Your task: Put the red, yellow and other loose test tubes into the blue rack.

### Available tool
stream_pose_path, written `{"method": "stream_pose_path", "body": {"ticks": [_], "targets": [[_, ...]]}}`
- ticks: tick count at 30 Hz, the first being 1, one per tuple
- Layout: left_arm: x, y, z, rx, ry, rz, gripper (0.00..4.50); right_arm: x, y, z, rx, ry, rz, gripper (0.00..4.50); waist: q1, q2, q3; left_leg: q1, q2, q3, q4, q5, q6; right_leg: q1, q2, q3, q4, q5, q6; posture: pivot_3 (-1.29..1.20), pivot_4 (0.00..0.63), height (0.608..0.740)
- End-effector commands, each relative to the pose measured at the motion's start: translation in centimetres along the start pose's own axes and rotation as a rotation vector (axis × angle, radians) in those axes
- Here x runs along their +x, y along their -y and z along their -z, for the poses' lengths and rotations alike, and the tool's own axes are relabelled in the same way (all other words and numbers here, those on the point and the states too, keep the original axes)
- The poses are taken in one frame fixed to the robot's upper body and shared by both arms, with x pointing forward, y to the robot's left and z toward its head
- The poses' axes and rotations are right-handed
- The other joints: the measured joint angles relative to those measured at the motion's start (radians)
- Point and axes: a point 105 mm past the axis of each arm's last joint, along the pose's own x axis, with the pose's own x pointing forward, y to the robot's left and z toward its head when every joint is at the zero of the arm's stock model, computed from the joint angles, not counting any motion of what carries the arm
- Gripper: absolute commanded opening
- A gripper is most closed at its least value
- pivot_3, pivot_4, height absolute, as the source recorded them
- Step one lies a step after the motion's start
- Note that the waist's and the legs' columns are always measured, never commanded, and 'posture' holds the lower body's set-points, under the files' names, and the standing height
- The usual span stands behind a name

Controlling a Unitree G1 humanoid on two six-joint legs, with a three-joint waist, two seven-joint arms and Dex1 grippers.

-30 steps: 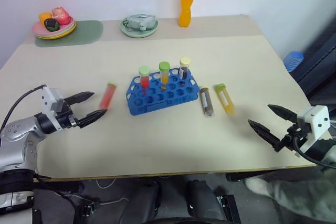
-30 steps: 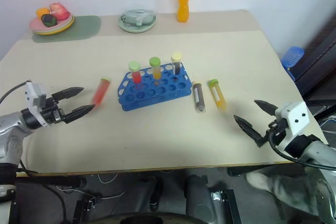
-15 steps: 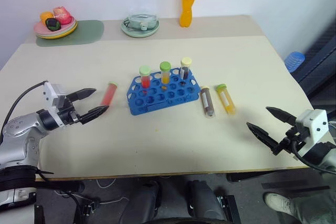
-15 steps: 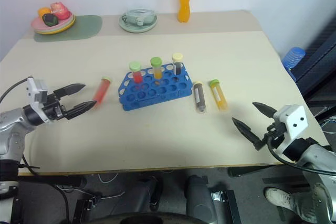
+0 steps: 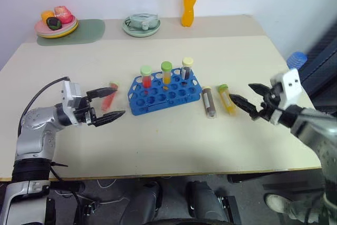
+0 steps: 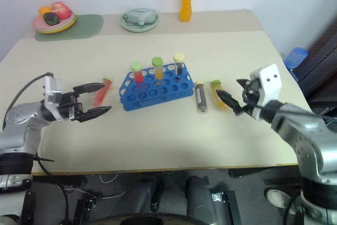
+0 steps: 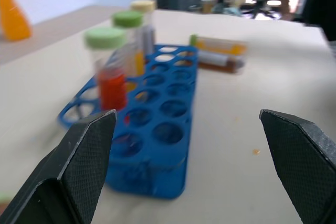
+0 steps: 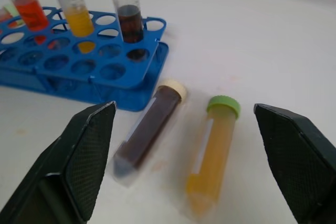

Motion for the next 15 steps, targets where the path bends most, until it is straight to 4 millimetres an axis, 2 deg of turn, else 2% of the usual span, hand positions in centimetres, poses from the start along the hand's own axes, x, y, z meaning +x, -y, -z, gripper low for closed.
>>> {"method": "stream_pose_path", "body": {"ticks": [1, 3, 7, 15], "targets": [[1.5, 0.4, -1.7, 0.08, 0.034, 0.074, 4.48, 1.3, 1.1, -0.2, 0.065, -0.113, 0.043, 4.34, -0.002, 0.0, 0.0, -0.001, 0.0, 0.0, 0.0, 0.0, 0.0, -0.001, 0.0, 0.0, 0.0, 0.0, 0.0, 0.0, 0.15, 0.74], [1.9, 0.5, -1.9, 0.085, 0.042, 0.089, 4.48, 2.0, 1.2, -0.5, 0.109, -0.159, 0.05, 4.34, -0.002, 0.0, 0.0, -0.003, 0.0, 0.0, 0.002, 0.0, 0.0, -0.003, 0.0, 0.0, 0.0, 0.0, 0.0, 0.0, 0.15, 0.74], [2.3, 0.8, -2.0, 0.08, 0.043, 0.108, 4.48, 3.4, -0.6, -2.0, 0.205, -0.225, -0.019, 4.34, -0.01, 0.0, 0.0, -0.004, 0.0, 0.0, 0.0, 0.0, 0.0, -0.006, 0.0, 0.0, 0.001, 0.001, 0.0, 0.0, 0.15, 0.74], [2.4, 1.2, -1.9, 0.073, 0.033, 0.118, 4.48, 6.0, -3.9, -1.8, 0.267, -0.297, -0.12, 4.34, -0.006, 0.0, 0.0, -0.006, 0.0, 0.0, 0.001, 0.001, 0.0, -0.006, 0.0, 0.0, 0.001, 0.001, 0.0, 0.0, 0.15, 0.74]]}}
